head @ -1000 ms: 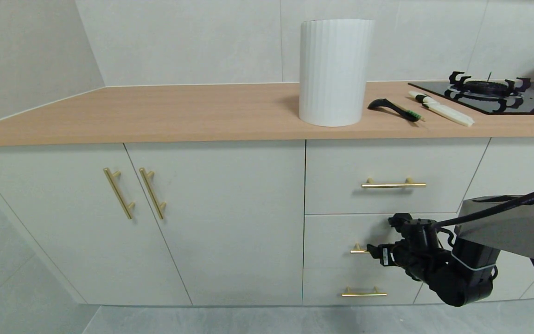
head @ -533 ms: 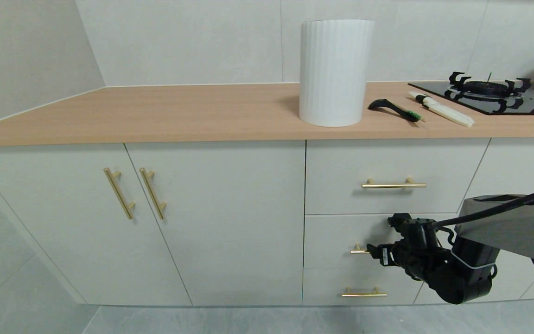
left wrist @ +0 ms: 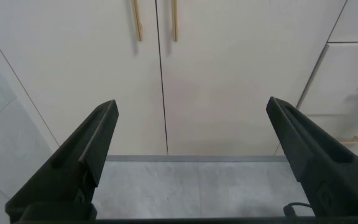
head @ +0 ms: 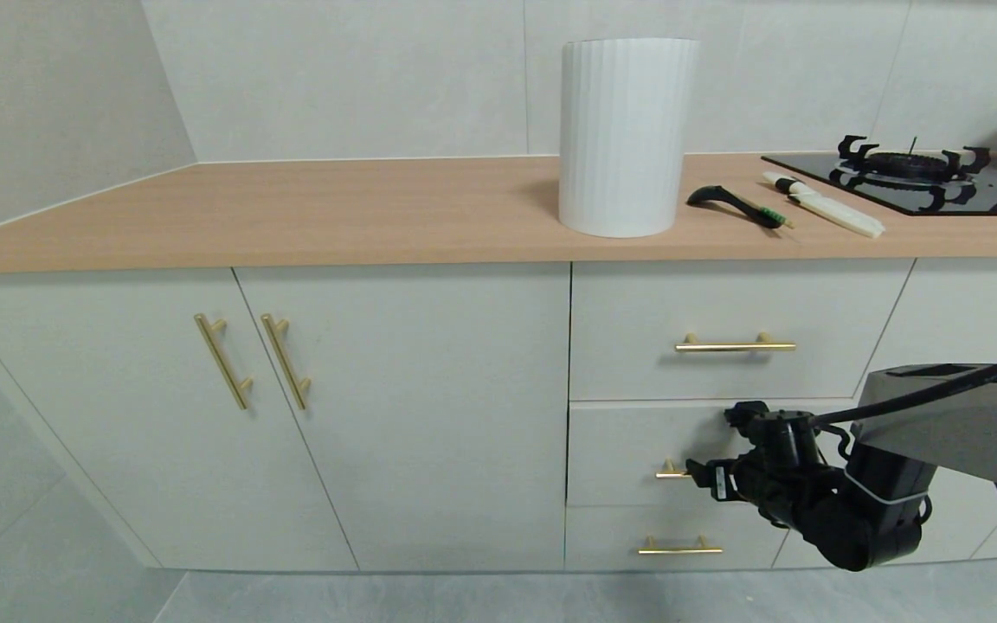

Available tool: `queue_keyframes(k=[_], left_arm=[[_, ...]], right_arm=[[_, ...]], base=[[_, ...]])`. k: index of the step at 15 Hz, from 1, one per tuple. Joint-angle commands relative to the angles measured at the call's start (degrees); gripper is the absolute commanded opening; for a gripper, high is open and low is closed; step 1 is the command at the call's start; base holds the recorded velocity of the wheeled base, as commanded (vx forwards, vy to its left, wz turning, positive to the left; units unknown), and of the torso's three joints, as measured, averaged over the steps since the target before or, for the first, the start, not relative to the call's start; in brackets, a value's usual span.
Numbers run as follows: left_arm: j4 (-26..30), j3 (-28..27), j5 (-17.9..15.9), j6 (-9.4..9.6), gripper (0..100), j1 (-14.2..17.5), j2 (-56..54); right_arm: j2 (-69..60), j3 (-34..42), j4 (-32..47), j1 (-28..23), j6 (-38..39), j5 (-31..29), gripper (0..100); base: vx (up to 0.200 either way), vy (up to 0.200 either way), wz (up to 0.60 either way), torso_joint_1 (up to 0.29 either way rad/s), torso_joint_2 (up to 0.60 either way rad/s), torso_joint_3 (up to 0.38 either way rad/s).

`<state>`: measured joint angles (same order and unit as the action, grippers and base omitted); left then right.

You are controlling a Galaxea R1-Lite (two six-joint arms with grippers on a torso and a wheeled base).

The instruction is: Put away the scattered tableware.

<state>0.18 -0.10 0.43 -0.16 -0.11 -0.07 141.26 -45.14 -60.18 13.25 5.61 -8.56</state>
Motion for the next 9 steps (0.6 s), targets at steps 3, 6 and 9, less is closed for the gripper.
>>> queue_keyframes(k=[3, 6, 9], left_arm=[[-0.01, 0.01, 0.01, -0.02, 100, 0.02, 0.07], [-0.01, 0.01, 0.01, -0.02, 100, 0.02, 0.07], [-0.01, 0.01, 0.01, -0.02, 100, 0.02, 0.07]], right_arm=[[-0.46, 2.34, -0.02, 0.02, -0.07, 0.03, 100], [-3.36, 6.65, -0.02, 0.11, -0.07, 0.12, 100], [-12.24, 12.18, 5.87, 0.9, -0.07, 0.56, 100]], base=[[0.0, 0.0, 0.0, 0.0, 0.0, 0.0], [0.0, 0.0, 0.0, 0.0, 0.0, 0.0], [0.0, 0.0, 0.0, 0.0, 0.0, 0.0]])
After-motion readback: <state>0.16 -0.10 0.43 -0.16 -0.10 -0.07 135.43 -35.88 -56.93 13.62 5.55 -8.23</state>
